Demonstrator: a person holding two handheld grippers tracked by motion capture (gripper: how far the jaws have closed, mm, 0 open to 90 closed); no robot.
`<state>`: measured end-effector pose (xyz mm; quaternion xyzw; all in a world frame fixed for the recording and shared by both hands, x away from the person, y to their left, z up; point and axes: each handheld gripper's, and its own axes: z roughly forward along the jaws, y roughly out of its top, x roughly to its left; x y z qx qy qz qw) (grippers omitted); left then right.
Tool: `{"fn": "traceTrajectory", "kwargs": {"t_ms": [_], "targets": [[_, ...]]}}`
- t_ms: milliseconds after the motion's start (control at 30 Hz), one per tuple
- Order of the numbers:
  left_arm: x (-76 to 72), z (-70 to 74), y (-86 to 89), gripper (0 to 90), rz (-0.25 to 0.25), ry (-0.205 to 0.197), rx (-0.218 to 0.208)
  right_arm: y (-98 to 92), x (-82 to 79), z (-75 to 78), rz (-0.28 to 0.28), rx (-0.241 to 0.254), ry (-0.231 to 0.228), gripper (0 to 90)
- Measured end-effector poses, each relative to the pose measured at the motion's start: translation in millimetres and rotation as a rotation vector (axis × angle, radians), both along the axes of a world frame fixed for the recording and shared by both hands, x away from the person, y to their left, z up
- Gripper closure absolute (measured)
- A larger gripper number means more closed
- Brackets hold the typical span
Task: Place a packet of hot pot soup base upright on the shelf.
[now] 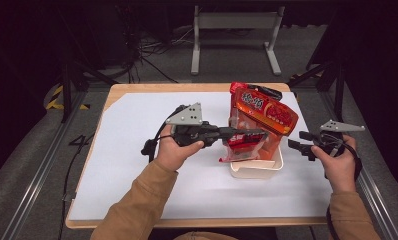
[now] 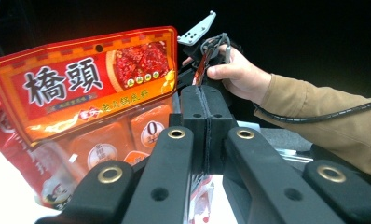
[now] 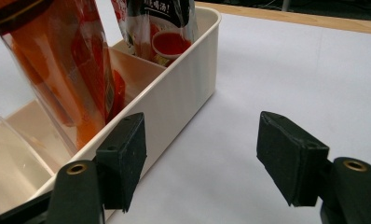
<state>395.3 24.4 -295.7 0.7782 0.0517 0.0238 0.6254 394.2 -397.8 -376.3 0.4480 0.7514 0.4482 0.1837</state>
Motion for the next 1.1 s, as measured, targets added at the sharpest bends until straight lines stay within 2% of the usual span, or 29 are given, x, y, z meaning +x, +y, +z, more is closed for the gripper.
{"fn": "traceTrajectory", "kwargs": {"t_ms": [533,667,800,1100], "targets": [[2.4,-5.5,-26.6,90.0,-0.026,0.001,0.009,-1.8,1.2,-1.0,0.001,0.005,0.002,33.7],[2.9,-6.4,-31.7,90.0,-0.034,-0.001,-0.005,-2.7,1.5,-1.3,0.000,0.007,0.001,33.7],[3.4,-8.1,-37.1,89.9,-0.043,-0.008,-0.001,-2.4,1.5,-1.7,-0.001,0.006,0.004,33.7],[5.5,-16.5,-52.5,89.9,-0.056,0.014,0.011,-2.4,2.0,-2.4,0.002,0.005,0.003,33.5]]}}
